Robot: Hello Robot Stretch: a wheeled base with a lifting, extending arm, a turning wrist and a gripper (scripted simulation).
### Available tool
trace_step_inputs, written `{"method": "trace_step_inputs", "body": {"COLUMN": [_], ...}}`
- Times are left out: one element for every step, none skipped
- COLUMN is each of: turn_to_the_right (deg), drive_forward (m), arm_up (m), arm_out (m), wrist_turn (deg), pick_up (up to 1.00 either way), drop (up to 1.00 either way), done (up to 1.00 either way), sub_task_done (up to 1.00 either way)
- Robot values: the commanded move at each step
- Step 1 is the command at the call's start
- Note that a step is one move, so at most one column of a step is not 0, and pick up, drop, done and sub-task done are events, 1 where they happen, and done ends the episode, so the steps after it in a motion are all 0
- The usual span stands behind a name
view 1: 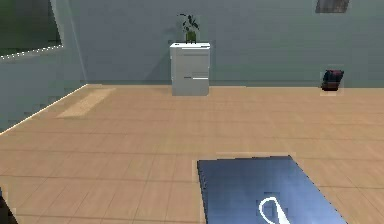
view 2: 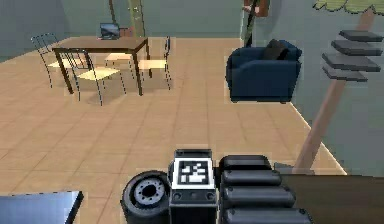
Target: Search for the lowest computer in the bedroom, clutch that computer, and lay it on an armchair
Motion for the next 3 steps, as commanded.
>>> {"method": "trace_step_inputs", "body": {"turn_to_the_right": [-3.0, 45.0, 42.0], "drive_forward": [0.0, 0.0, 0.0], "arm_up": [0.0, 0.0, 0.0], "arm_out": [0.0, 0.0, 0.0], "wrist_turn": [0.0, 0.0, 0.0], "pick_up": [0.0, 0.0, 0.0], "drop": [0.0, 0.0, 0.0], "done": [0.0, 0.0, 0.0], "sub_task_done": [0.0, 0.0, 0.0]}}
